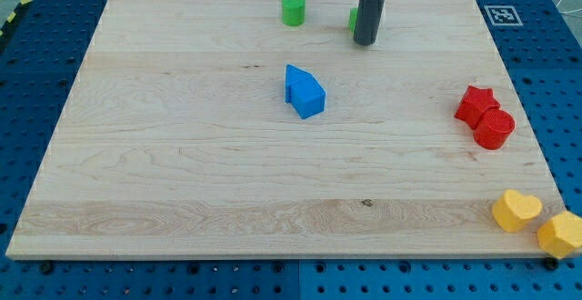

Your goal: Push green star closer to green circle

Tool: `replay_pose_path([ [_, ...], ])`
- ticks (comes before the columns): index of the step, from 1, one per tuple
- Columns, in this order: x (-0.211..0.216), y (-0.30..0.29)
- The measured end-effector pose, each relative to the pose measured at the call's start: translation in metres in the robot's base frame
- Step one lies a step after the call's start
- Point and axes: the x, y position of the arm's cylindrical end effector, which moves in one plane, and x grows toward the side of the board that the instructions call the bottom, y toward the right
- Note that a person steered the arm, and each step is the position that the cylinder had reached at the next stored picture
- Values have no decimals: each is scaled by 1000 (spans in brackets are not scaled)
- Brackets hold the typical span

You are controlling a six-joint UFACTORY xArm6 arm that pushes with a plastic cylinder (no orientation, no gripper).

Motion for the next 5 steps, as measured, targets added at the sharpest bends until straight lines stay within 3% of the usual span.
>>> replay_pose_path([
  [2, -35, -14],
  [4, 34, 75],
  [5, 26, 103],
])
